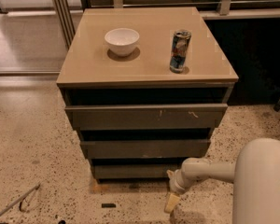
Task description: Open bottom drawer
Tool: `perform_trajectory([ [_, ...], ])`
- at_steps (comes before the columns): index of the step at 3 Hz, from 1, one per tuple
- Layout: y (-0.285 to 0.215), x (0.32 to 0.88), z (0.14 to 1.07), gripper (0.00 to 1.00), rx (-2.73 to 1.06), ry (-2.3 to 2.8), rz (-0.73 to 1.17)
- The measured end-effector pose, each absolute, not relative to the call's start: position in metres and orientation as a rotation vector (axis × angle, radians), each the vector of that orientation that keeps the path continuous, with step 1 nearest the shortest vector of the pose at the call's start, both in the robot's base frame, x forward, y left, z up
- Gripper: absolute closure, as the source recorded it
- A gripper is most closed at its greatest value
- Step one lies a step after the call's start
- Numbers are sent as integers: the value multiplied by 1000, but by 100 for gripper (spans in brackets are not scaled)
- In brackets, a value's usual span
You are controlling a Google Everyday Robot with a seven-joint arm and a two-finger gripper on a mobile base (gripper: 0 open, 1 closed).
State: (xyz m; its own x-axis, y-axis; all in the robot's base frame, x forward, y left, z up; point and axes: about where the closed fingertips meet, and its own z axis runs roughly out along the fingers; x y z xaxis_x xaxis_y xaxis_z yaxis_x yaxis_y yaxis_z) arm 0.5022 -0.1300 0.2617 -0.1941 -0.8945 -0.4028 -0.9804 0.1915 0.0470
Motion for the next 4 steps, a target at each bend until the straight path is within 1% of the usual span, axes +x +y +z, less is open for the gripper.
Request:
perform_trajectory([
  [2, -135, 506, 256, 0, -1795, 2159, 388],
  [4, -151, 533, 230, 0, -1760, 2070, 319],
])
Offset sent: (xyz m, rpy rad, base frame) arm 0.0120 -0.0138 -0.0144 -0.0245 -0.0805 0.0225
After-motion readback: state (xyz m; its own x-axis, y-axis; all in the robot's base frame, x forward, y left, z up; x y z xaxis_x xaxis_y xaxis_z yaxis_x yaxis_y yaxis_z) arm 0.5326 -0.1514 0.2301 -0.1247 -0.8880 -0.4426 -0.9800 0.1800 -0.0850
